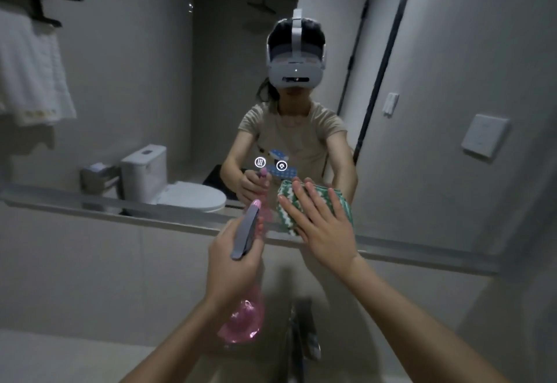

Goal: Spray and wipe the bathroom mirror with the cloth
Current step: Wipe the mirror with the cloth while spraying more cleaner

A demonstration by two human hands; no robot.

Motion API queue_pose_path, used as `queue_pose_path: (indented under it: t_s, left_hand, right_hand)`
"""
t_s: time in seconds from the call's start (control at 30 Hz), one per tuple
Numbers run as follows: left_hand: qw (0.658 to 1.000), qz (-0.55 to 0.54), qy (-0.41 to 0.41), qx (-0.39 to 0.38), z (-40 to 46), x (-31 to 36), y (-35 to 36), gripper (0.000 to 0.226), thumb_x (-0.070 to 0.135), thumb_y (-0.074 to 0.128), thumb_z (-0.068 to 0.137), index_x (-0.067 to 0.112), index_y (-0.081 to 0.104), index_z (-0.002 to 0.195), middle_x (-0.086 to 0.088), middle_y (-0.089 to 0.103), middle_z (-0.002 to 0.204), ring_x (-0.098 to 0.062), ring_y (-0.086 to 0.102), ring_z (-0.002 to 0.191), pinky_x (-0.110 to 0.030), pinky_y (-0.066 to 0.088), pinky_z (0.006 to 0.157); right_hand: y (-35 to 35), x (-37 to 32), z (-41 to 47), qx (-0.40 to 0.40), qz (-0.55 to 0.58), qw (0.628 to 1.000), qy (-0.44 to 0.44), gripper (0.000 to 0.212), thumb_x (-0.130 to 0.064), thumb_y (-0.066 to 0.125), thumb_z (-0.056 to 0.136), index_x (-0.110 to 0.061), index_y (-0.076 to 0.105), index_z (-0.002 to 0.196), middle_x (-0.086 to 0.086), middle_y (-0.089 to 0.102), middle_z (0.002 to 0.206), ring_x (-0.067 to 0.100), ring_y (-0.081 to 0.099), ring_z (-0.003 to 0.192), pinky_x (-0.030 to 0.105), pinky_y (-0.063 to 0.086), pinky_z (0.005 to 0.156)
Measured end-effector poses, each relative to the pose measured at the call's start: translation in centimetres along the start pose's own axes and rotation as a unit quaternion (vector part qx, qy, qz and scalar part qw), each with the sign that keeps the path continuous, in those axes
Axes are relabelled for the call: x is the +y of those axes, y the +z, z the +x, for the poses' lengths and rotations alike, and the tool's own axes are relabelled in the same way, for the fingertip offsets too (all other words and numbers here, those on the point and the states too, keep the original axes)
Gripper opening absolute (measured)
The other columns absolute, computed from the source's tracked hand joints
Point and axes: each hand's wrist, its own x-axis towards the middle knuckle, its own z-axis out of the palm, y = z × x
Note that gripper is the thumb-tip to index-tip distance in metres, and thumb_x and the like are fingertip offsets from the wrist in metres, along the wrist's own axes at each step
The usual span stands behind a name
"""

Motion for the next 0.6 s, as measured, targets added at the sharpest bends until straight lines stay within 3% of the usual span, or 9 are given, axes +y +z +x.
queue_pose_path:
  t_s: [0.07,0.17,0.27,0.33,0.4,0.5,0.6]
  left_hand:
    - [0.999,0.012,0.028,-0.012,1.6,1.9,0.7,0.020,0.002,0.061,0.087,0.021,0.064,0.093,0.011,0.055,0.066,0.002,0.051,0.059,-0.008,0.037,0.055]
    - [0.996,0.036,0.082,-0.002,4.1,5.2,1.6,0.025,0.001,0.060,0.085,0.024,0.057,0.077,0.010,0.047,0.061,0.002,0.046,0.055,-0.009,0.033,0.052]
    - [0.993,0.048,0.107,0.011,6.4,8.0,2.4,0.011,0.003,0.059,0.083,0.012,0.064,0.086,0.008,0.049,0.063,0.000,0.046,0.056,-0.011,0.034,0.053]
    - [0.990,0.053,0.127,0.010,7.8,10.1,2.7,0.014,0.012,0.057,0.079,0.010,0.066,0.090,0.004,0.053,0.065,-0.003,0.046,0.056,-0.015,0.036,0.052]
    - [0.988,0.056,0.146,0.003,9.2,12.3,3.0,0.018,0.018,0.054,0.075,0.010,0.065,0.087,-0.001,0.058,0.069,-0.007,0.049,0.058,-0.022,0.041,0.054]
    - [0.981,0.073,0.180,0.010,11.8,15.7,3.5,0.017,0.023,0.056,0.076,0.014,0.065,0.086,0.007,0.058,0.070,-0.001,0.050,0.061,-0.014,0.038,0.056]
    - [0.969,0.101,0.224,0.022,15.3,19.6,3.8,0.021,0.029,0.056,0.075,0.015,0.065,0.087,0.006,0.061,0.071,-0.002,0.053,0.064,-0.018,0.040,0.059]
  right_hand:
    - [-1.0,1.8,1.6,0.019,-0.011,1.000,0.002,0.061,-0.033,0.051,0.094,-0.024,0.026,0.149,0.008,0.024,0.155,0.026,0.021,0.143,0.050,0.024,0.111]
    - [-2.5,5.0,4.4,0.029,-0.032,0.999,-0.014,0.057,-0.035,0.047,0.097,-0.024,0.025,0.149,0.008,0.024,0.155,0.027,0.021,0.143,0.050,0.024,0.112]
    - [-4.1,7.9,7.4,0.036,-0.038,0.998,-0.021,0.055,-0.036,0.043,0.099,-0.023,0.025,0.149,0.008,0.022,0.155,0.027,0.020,0.143,0.051,0.022,0.113]
    - [-5.0,9.6,9.5,0.045,-0.042,0.998,-0.004,0.053,-0.037,0.040,0.100,-0.023,0.026,0.149,0.009,0.023,0.155,0.027,0.020,0.143,0.051,0.023,0.112]
    - [-6.1,11.3,11.6,0.053,-0.048,0.997,0.008,0.052,-0.038,0.038,0.100,-0.023,0.026,0.149,0.008,0.023,0.155,0.027,0.020,0.143,0.050,0.023,0.112]
    - [-7.7,14.2,14.8,0.058,-0.057,0.997,0.009,0.051,-0.039,0.032,0.101,-0.024,0.025,0.149,0.007,0.023,0.155,0.026,0.020,0.143,0.049,0.021,0.113]
    - [-9.9,17.7,19.0,0.057,-0.059,0.995,0.056,0.054,-0.039,0.028,0.098,-0.023,0.024,0.150,0.008,0.023,0.155,0.026,0.021,0.143,0.048,0.016,0.113]
